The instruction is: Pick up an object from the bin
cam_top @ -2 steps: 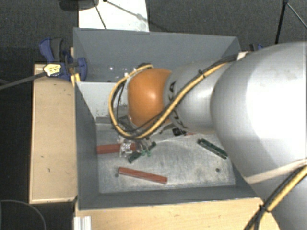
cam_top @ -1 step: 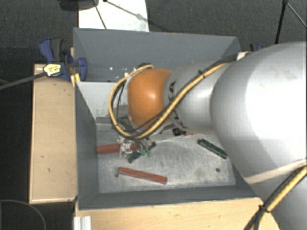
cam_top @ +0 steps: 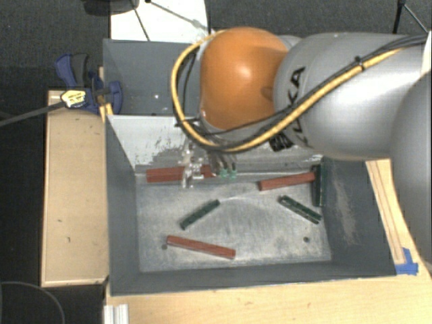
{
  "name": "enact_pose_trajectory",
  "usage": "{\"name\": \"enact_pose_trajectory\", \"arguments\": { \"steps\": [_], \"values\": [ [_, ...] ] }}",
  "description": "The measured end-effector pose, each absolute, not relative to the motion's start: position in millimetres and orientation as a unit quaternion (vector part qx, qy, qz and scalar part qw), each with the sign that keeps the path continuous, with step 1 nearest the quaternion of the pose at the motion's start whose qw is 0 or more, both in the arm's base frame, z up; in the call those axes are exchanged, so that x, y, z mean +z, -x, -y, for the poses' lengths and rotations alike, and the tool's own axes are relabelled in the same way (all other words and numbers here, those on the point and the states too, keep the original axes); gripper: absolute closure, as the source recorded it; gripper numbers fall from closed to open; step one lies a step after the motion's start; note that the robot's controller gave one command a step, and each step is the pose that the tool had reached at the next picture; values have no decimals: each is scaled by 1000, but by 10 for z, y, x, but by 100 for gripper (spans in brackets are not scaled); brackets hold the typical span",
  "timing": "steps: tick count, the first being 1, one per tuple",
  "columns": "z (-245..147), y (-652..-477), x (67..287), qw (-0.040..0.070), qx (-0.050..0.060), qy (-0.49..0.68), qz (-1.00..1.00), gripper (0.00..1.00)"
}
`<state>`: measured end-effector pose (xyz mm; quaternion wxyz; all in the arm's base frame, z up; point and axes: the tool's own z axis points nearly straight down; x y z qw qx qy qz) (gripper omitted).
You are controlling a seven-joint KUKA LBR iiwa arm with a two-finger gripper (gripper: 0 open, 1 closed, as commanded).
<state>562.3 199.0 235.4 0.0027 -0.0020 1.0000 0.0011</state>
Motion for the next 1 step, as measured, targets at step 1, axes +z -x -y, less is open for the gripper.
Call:
{"name": "enact_pose_trajectory", "arguments": {
  "steps": [1],
  "values": [
    [-1988, -5616, 2342, 1, 1, 2, -1000, 100]
  ]
}}
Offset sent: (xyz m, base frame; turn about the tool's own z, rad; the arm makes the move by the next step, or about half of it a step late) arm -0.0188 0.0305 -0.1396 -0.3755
